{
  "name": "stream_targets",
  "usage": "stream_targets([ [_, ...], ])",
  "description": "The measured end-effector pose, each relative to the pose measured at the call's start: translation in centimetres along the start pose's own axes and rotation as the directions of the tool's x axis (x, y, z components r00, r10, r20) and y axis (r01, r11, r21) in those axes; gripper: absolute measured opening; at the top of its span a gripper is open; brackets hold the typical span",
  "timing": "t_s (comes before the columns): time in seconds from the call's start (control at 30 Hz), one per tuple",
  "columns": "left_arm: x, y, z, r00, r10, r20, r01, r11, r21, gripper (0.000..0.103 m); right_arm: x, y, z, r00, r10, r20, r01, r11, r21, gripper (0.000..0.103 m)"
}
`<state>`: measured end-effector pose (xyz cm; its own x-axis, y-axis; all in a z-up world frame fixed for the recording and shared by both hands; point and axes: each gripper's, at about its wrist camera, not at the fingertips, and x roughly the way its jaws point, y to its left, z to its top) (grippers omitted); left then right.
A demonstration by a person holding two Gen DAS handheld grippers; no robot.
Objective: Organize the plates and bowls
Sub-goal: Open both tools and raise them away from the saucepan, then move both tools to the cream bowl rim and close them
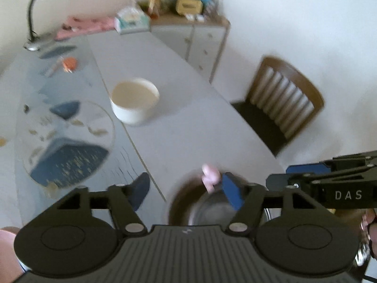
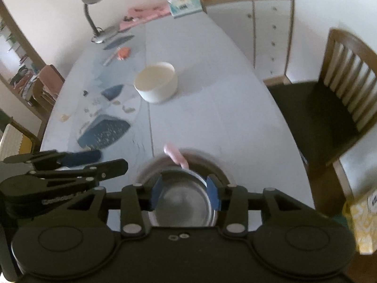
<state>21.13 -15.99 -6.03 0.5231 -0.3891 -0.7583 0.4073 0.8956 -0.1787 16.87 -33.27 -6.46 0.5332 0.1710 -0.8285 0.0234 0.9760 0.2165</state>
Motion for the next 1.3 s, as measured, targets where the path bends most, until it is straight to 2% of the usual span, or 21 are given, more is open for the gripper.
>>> stream_targets([
  [0.2,0.1,1.8,2.9,0.999,0.044,0.031,-0.043,0.998,-0.049,0.069,0.5,0.7,4.1,0.999,0.028,0.040,-0.025,0.997,-0.069,0.058],
  [0.3,0.8,2.8,4.5,0.996,0.080,0.046,-0.076,0.994,-0.083,0.075,1.3,0.8,6.5,0.998,0.040,0.056,-0.034,0.994,-0.104,0.066],
  [0.43,1.8,4.2,6.1,0.991,0.118,0.066,-0.109,0.986,-0.130,0.076,2.8,0.9,9.5,0.996,0.061,0.070,-0.050,0.988,-0.148,0.081],
  [0.67,5.0,6.2,8.6,0.981,0.192,0.038,-0.182,0.967,-0.178,0.078,6.5,0.4,13.8,0.994,0.093,0.063,-0.079,0.979,-0.190,0.094],
  [1.03,11.6,8.9,11.4,0.962,0.271,-0.045,-0.274,0.940,-0.202,0.078,14.3,-0.6,18.7,0.995,0.100,-0.022,-0.102,0.979,-0.179,0.094],
  [1.3,16.4,10.6,12.5,0.952,0.286,-0.109,-0.304,0.927,-0.221,0.078,19.9,-0.9,20.3,0.992,0.080,-0.096,-0.094,0.984,-0.150,0.085],
])
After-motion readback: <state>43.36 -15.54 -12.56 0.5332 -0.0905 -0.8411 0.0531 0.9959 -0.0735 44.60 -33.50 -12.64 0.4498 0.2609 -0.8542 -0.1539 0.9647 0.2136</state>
